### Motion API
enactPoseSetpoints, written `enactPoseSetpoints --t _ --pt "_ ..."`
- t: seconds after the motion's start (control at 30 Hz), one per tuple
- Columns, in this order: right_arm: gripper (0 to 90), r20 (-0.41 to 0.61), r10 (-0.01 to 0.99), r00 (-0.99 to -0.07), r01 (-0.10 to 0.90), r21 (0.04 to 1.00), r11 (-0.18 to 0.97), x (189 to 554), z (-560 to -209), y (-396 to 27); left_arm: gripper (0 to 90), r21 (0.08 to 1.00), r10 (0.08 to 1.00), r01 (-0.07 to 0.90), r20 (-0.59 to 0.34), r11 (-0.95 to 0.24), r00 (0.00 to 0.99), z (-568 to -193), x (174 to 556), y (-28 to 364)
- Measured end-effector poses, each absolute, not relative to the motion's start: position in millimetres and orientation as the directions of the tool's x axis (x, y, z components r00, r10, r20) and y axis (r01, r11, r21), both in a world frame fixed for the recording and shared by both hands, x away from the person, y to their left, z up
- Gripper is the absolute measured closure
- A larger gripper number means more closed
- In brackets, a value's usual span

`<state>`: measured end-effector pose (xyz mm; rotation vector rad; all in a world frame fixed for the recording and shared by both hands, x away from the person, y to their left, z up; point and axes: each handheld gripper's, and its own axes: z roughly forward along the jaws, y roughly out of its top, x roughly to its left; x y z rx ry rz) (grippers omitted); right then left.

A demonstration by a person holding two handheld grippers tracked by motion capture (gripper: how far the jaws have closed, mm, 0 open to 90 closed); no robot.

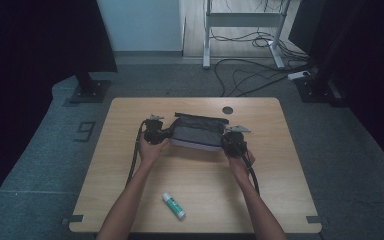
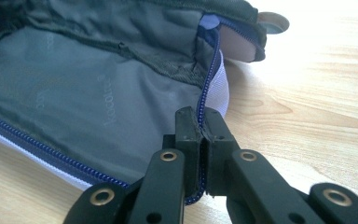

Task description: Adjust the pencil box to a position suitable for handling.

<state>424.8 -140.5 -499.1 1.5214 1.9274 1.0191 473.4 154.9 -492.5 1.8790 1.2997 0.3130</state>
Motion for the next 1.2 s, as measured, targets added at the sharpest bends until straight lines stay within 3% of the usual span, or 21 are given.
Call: enactPoseSetpoints --t 1.2 --pt "86.6 0.104 0.931 -0.35 0.496 0.864 0.089 384 -462 -132 87.7 0.766 0.826 0.634 -0.288 -0.105 0.484 -466 417 189"
